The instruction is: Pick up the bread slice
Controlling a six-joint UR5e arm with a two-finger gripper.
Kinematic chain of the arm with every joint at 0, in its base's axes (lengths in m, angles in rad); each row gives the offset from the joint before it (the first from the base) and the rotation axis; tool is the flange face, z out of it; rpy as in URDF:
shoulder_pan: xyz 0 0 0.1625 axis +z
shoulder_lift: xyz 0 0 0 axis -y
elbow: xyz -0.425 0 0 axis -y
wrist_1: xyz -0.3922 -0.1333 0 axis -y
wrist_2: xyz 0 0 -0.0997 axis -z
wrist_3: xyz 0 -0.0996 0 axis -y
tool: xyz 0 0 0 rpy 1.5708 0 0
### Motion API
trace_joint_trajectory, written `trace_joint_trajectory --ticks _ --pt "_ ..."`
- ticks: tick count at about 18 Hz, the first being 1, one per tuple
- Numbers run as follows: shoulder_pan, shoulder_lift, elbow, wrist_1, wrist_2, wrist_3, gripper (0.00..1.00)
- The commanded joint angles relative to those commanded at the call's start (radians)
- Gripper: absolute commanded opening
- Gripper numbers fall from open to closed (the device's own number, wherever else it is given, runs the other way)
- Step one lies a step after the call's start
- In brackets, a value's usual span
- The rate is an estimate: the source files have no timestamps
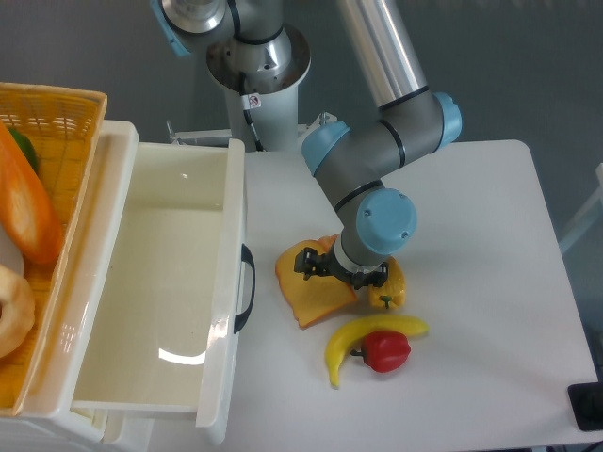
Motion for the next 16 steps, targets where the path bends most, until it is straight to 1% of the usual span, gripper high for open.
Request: trace_joint_trajectory --ticks 11,12,14,16 --pt "-0.009 -0.006 0.000 0.011 0.002 -0.002 1.00" --pt "-0.009 -0.008 0.000 0.014 0.002 -0.002 0.99" --pt "-0.009 -0.006 0.000 0.014 0.002 -0.003 0.82" --pt "-0.009 -0.006 0.000 0.014 0.003 -0.003 0.63"
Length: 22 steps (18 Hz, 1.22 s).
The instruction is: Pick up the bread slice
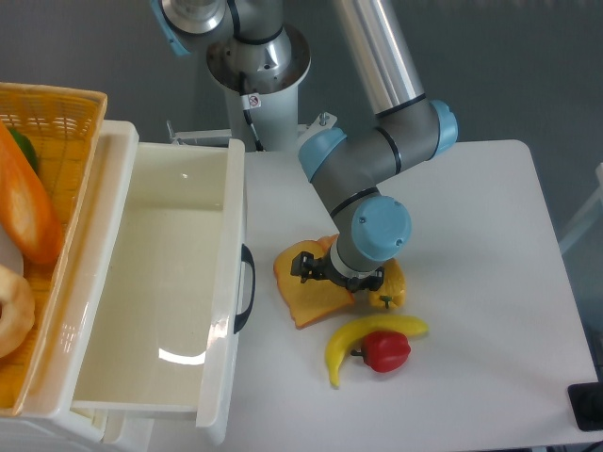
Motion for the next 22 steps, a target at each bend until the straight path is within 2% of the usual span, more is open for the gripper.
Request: trace_joint_trajectory --ticks 3,4,6,17,19,22 --pt "0.000 0.000 0.000 0.000 0.000 -0.009 0.28" --pt "0.000 0.000 0.000 0.000 -0.002 -0.012 0.24" --pt "0.000 0.002 0.000 0.000 -0.002 -0.014 0.01" --pt "-0.006 0.029 0.023 -0.014 -0.006 -0.021 0.00" --pt "-0.015 0.038 0.049 -0.018 0.000 -0.021 0.00" --pt "-0.020 0.060 0.090 -0.080 -0.002 -0.015 0.00"
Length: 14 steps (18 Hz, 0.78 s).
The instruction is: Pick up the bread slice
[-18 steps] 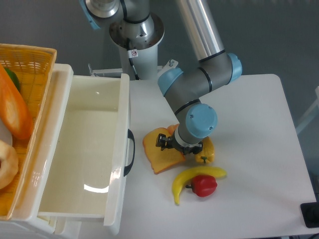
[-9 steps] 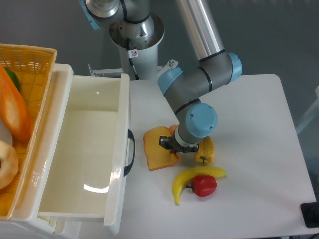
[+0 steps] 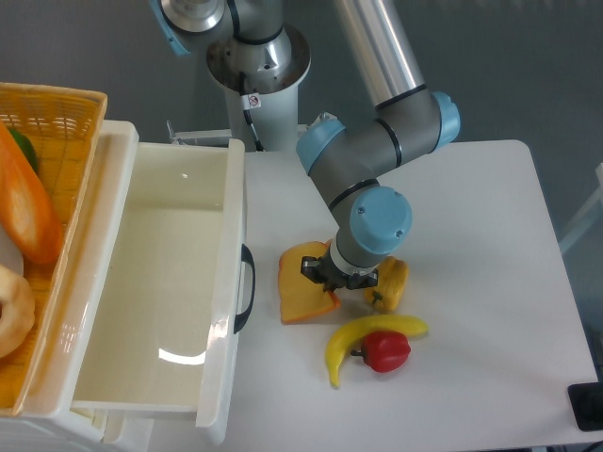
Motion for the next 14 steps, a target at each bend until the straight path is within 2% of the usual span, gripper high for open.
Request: trace_joint_trajectory --ticks 3,5,14 --pt "-0.005 0.035 0.025 -0.046 -0.006 0.006 0.00" --pt "-0.014 0.066 0.043 -0.048 -0.006 0.012 0.00" --pt "-0.008 0.152 0.060 -0.063 0.000 0.342 0.00"
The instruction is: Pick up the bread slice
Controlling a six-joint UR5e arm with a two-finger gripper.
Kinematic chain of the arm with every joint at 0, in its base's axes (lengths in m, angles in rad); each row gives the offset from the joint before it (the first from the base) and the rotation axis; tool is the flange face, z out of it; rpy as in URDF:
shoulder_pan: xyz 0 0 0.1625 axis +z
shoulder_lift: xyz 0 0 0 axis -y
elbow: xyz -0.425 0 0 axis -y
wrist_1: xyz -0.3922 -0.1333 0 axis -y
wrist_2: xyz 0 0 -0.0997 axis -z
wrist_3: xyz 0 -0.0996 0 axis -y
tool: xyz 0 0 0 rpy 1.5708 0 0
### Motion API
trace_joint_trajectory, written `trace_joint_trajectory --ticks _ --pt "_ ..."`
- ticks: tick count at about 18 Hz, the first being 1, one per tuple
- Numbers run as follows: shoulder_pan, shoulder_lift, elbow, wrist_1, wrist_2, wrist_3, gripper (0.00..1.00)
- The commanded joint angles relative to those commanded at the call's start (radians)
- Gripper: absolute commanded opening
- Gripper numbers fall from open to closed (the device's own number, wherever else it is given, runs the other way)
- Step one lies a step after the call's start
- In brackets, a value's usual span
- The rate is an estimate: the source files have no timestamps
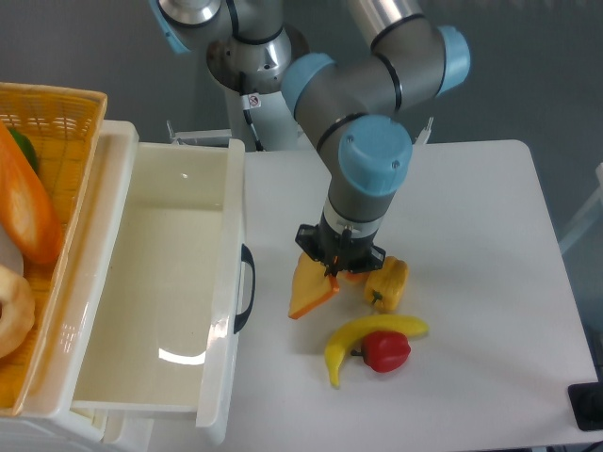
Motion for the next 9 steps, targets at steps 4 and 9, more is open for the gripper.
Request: trace_joint_trajectory --ticks 4,9 --pt "0.005 0.000 0.006 -0.003 0.006 0.080 0.00" --pt "0.012 0.002 0.006 -0.008 0.044 0.147 0.00"
